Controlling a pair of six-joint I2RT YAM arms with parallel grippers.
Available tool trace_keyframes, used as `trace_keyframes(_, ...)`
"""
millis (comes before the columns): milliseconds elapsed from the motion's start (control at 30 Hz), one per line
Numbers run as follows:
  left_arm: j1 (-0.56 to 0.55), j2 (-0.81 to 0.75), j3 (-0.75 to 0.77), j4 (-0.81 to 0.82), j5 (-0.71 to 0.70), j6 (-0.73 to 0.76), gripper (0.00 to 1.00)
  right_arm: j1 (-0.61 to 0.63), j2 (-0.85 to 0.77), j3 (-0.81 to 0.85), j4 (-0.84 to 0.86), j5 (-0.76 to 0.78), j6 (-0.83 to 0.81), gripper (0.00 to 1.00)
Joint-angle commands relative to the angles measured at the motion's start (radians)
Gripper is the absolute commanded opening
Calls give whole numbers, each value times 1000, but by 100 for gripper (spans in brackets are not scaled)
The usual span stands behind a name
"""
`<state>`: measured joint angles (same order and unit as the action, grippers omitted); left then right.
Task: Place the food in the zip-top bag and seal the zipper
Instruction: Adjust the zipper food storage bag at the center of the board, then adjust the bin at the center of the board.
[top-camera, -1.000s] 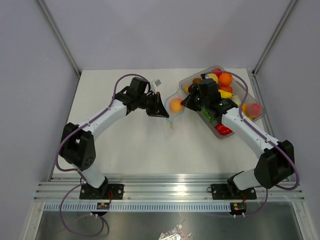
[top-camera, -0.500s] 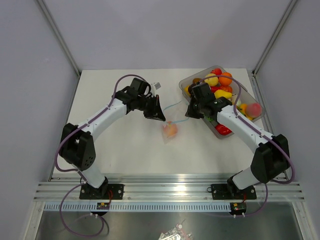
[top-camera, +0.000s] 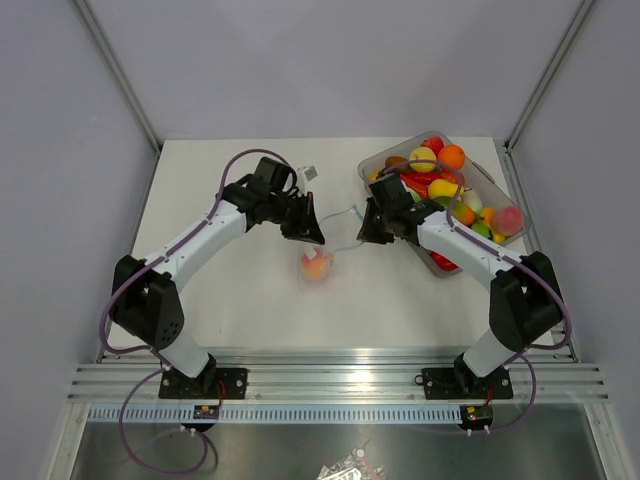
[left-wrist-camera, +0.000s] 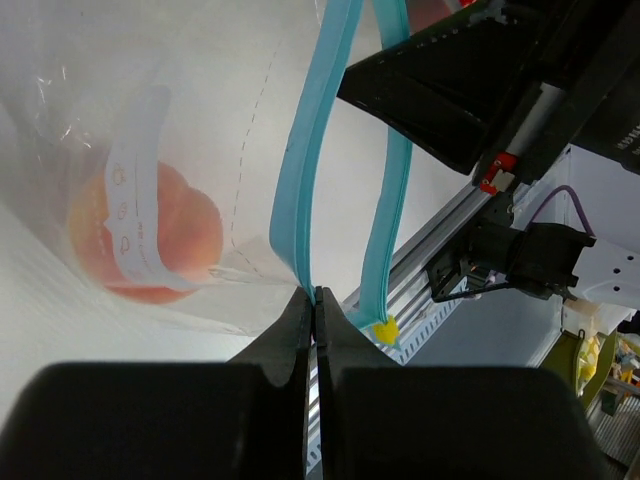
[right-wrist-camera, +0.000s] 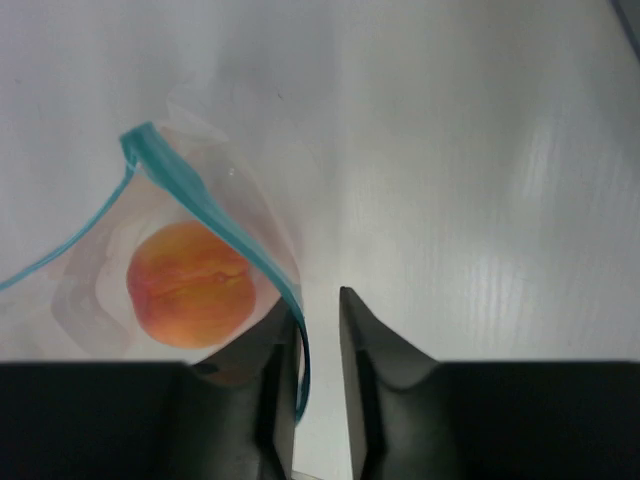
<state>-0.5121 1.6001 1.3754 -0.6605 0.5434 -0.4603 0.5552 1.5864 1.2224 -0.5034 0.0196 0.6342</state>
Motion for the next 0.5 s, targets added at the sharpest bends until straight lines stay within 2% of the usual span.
trace_keyframes(0, 7, -5, -38, 25, -23, 25, 0, 8, -29, -14, 45, 3, 15, 35)
trace_keyframes(133, 18, 15, -15, 25, -10, 35, 0, 6, -89, 57, -33, 84, -30, 62)
trace_keyframes(167, 21, 24, -3, 30, -10, 34, 0, 8, -112, 90, -47, 121, -51, 64)
trace_keyframes(367, 46, 63, 20, 44, 7, 25, 0, -49, -166, 167, -75, 184, -97, 68)
trace_keyframes(433, 49, 72, 33, 52, 10, 15, 0, -107, -149, 183, -61, 145, -97, 68)
trace_keyframes(467, 50, 78, 39, 55, 9, 11, 0, -177, -117, 189, -52, 122, -94, 68)
